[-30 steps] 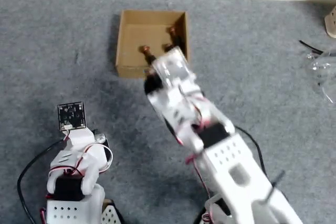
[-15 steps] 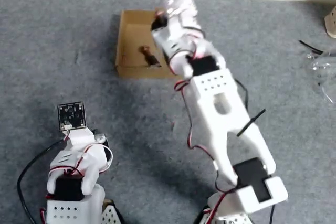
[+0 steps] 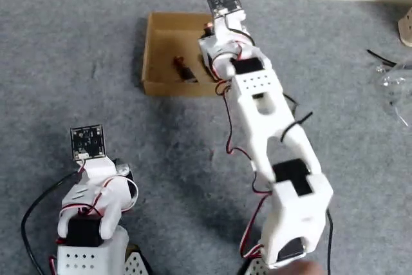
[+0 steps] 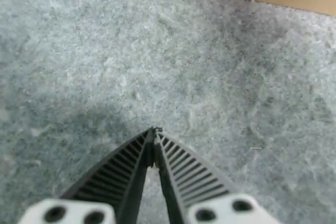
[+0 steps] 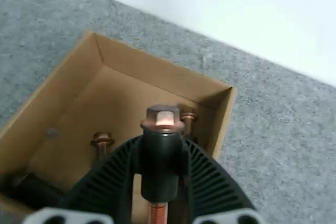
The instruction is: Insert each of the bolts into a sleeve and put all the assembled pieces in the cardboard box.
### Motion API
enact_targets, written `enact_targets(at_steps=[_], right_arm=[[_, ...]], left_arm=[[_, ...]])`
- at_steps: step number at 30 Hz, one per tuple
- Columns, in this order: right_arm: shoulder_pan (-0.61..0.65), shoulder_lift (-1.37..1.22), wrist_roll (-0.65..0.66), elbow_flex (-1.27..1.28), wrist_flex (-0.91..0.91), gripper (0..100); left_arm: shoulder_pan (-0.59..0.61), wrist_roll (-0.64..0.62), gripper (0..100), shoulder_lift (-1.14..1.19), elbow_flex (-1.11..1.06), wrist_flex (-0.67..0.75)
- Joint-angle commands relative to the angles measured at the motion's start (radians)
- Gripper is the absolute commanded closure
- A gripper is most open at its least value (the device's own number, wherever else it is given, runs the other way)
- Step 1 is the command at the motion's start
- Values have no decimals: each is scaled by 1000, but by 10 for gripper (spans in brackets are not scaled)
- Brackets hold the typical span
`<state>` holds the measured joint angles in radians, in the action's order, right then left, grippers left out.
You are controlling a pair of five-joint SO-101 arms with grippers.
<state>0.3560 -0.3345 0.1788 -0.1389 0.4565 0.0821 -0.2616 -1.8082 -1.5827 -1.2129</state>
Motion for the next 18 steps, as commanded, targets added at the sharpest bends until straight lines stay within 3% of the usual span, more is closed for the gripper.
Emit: enact_targets(at_steps=[1, 18], right_arm=[[-30, -38, 9, -156, -33, 994], [-62, -403, 11, -355, -33, 990]], left_arm=[[7, 11, 994, 4, 5, 21], [7, 12, 994, 4, 5, 21]])
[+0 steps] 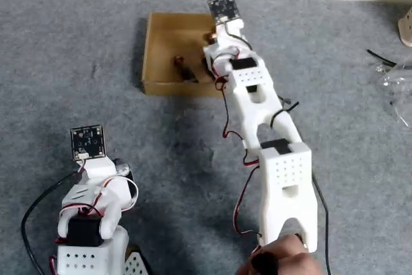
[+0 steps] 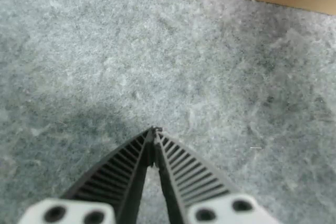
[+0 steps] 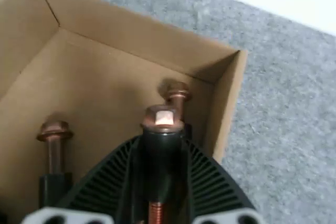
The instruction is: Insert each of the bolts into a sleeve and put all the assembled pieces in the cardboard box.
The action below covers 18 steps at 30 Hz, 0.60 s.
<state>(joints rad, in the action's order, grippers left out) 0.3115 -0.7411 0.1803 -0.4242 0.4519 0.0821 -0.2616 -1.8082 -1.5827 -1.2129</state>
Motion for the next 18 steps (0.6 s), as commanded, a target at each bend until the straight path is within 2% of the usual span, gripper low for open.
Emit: enact_targets(at_steps=[1, 5, 11, 18], right_arm=[[-18, -4, 9, -76, -28, 989], [-19, -5, 9, -77, -25, 967], [-13, -1, 9, -81, 70, 765], [-31, 48, 5, -128, 168, 761]], left_arm=[[7, 12, 994, 4, 5, 21], [7, 12, 994, 4, 5, 23], [7, 12, 994, 4, 5, 23], [7, 12, 994, 4, 5, 23]])
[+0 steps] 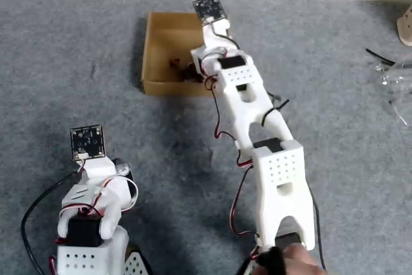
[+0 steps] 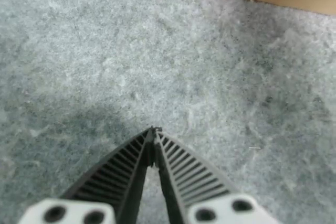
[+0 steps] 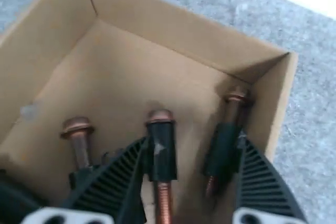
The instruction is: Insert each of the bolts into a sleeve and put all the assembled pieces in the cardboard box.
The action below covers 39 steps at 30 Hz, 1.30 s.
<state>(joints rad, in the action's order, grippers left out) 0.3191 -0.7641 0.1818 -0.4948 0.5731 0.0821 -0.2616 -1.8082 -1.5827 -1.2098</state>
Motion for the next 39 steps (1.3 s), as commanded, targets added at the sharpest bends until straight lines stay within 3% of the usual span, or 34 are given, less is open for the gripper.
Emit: enact_targets(at_steps=[1, 20, 27, 39], right_arm=[[-42, 82, 3, -64, 58, 761], [-30, 536, 0, -71, 455, 761], [25, 762, -216, -70, 687, 761], [39, 998, -224, -70, 947, 761]], left_arm=[[7, 12, 994, 4, 5, 20], [7, 12, 994, 4, 5, 20], [7, 12, 994, 4, 7, 17], [7, 12, 994, 4, 12, 12]])
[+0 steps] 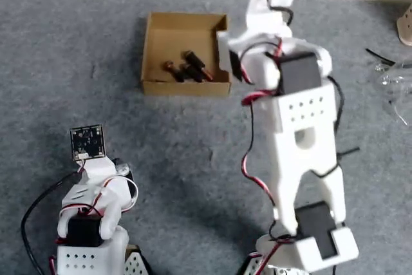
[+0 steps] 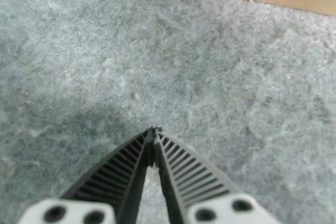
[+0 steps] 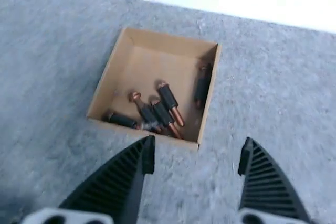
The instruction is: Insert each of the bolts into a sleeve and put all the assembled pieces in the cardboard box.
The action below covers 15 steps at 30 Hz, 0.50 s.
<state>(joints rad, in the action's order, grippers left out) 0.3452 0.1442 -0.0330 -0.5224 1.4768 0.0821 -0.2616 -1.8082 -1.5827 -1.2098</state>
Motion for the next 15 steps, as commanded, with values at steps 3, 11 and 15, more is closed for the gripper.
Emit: enact_targets(at_steps=[3, 11, 15], right_arm=[[13, 143, -9, -41, 96, 761], [13, 280, -9, -41, 232, 761], [13, 354, -9, -41, 275, 761]], left_arm=[[7, 14, 994, 4, 12, 12], [7, 14, 994, 4, 13, 12], [7, 14, 994, 4, 13, 12]])
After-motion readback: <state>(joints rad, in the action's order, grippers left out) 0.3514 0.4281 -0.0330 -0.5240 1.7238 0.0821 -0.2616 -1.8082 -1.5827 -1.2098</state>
